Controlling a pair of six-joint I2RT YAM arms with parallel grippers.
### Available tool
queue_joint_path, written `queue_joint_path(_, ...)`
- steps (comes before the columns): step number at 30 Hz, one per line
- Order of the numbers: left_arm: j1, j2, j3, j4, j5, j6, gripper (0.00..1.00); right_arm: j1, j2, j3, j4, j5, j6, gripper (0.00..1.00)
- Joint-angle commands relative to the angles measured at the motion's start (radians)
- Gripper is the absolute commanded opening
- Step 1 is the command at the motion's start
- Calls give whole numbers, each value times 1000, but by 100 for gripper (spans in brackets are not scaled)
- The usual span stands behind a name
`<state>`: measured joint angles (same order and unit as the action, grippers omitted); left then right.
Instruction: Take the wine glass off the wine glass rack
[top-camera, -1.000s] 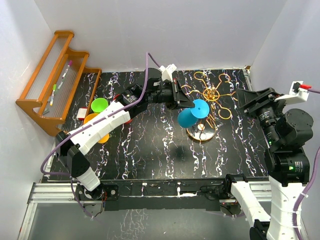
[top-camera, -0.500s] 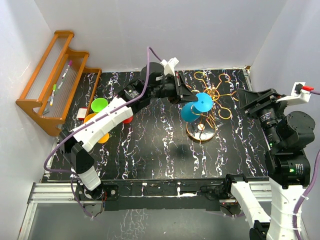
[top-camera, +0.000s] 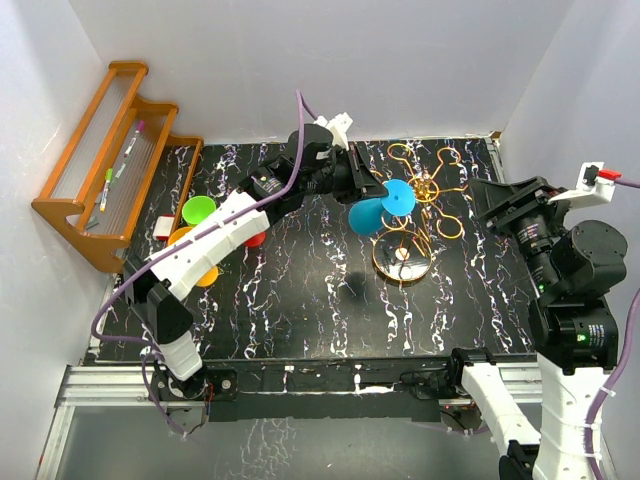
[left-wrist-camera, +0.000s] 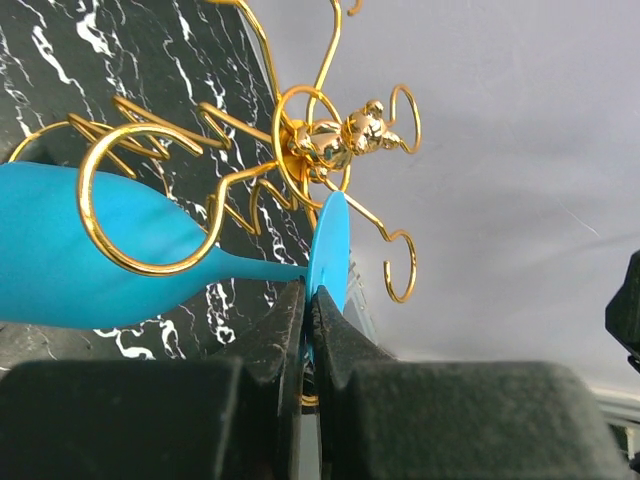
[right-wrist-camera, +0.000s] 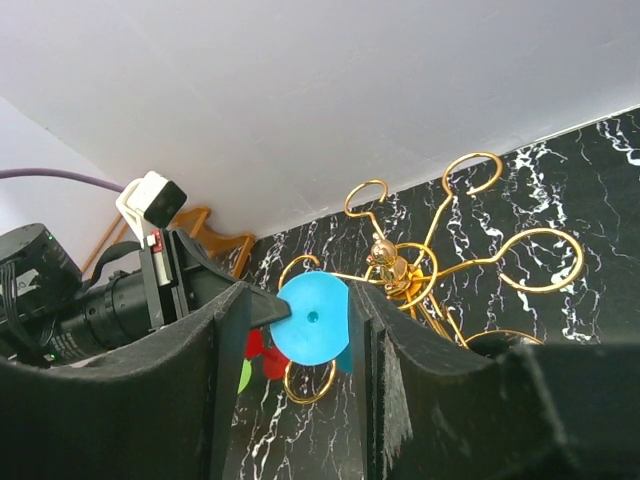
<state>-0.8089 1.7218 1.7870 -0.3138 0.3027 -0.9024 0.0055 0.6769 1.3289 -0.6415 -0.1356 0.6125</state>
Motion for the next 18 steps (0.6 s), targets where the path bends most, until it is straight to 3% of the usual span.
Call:
queue_joint_path(1, -4, -73, 29, -16, -94, 50, 0, -1, 23, 7, 79, -60, 4, 46)
queue_joint_path(11, -3, -205, -75, -21, -161, 59, 0, -1, 108, 21, 105, -289, -15, 46)
queue_joint_path(18, -3, -408, -208, -82, -226, 79, 0, -1, 225, 13, 221, -711, -24, 46)
